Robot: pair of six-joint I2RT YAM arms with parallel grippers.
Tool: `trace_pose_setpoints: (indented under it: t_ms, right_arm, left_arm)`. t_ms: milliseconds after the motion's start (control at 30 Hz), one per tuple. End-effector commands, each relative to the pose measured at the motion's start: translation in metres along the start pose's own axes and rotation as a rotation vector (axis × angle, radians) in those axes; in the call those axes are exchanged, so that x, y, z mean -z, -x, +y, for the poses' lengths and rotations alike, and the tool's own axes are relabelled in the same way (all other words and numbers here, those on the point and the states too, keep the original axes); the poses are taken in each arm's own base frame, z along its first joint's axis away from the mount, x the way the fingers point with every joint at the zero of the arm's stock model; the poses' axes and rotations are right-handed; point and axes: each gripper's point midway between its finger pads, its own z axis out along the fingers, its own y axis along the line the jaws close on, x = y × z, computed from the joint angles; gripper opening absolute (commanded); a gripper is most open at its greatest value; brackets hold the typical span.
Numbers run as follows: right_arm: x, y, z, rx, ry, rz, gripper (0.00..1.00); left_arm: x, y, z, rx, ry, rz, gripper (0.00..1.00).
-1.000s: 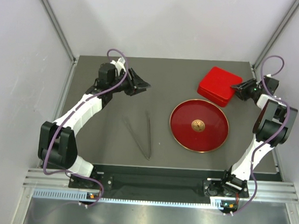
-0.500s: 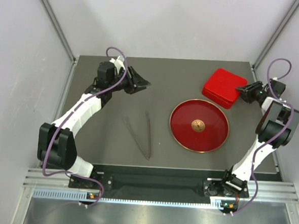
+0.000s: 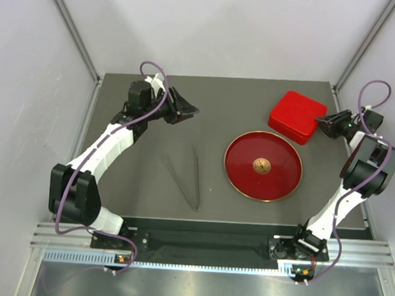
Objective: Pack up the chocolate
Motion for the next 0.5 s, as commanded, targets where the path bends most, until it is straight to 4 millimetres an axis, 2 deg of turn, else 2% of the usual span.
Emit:
trace_pose_setpoints:
  t_ms: [0,367,467]
  right_arm:
    - [0.024,0.027,0.017,0.065,0.046,-0.086,0.33]
    - [0.036,0.035,-0.002,0.065,-0.047,-0.115,0.34]
    - [0.04,0.038,0.0,0.089,-0.065,-0.136,0.39]
  left_arm:
    - [0.013,0.014,-0.033,-0.08,-0.057,-0.052,0.51]
    - [0.014,0.014,-0.033,-0.077,-0.057,-0.052,0.51]
    - [0.014,0.013,-0.032,-0.08,-0.053,-0.053,0.51]
